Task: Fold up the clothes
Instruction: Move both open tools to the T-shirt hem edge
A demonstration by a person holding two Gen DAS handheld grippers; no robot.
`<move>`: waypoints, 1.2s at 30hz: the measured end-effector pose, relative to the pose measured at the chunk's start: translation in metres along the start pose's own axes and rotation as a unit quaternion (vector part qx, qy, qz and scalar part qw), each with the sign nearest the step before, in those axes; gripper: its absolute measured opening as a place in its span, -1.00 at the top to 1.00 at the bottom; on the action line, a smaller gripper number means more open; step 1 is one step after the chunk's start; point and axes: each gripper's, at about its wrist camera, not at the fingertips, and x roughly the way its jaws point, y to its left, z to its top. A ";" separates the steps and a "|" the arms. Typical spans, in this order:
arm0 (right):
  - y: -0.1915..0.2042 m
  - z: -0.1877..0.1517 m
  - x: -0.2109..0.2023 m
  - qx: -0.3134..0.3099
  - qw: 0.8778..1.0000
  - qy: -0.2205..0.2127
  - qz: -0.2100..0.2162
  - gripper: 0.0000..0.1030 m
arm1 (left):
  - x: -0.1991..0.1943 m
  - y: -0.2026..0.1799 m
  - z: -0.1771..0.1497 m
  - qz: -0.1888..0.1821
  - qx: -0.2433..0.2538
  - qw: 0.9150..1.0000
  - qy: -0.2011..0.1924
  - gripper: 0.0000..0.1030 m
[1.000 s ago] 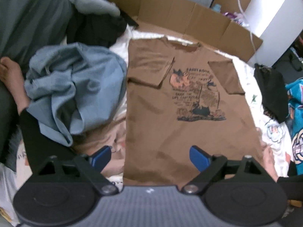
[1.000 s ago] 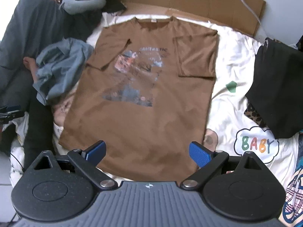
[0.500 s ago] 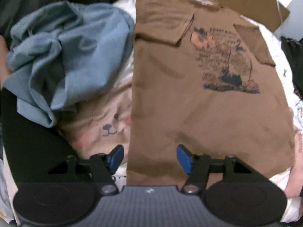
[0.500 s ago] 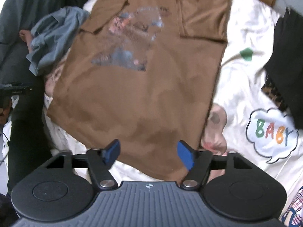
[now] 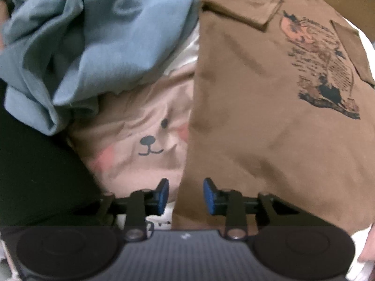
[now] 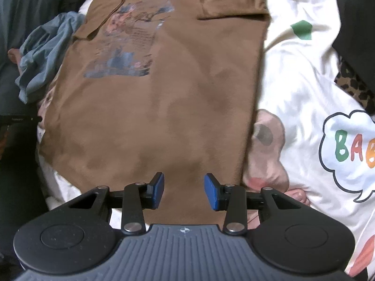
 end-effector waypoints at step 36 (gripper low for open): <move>-0.059 -0.015 0.067 0.070 0.997 -0.008 0.011 0.40 | 0.016 0.000 -0.004 0.002 -0.018 0.998 0.066 0.52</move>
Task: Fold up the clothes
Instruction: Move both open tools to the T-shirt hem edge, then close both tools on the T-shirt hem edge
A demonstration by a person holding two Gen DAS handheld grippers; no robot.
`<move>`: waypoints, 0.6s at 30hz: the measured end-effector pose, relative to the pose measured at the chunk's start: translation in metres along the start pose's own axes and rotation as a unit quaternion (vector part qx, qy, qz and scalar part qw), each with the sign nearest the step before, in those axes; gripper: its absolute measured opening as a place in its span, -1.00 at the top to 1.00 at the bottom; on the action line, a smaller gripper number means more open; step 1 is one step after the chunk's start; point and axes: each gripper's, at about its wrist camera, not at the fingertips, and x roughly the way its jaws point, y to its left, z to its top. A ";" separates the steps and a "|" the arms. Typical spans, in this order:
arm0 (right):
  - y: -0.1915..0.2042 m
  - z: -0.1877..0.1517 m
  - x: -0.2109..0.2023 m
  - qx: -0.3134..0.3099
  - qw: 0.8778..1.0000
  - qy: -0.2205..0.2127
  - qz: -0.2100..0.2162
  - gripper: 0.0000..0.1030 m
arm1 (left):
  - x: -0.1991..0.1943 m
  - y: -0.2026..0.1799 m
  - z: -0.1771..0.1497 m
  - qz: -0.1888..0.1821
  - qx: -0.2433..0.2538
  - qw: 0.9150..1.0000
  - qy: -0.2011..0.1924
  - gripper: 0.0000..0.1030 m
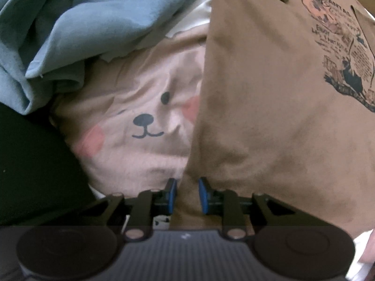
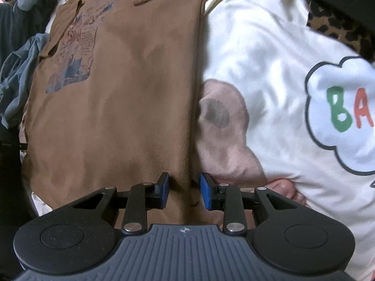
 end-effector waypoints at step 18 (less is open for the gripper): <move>-0.001 -0.003 0.013 0.031 0.999 -0.007 0.043 0.77 | -0.012 -0.002 -0.004 -0.002 -0.008 1.000 0.022 0.50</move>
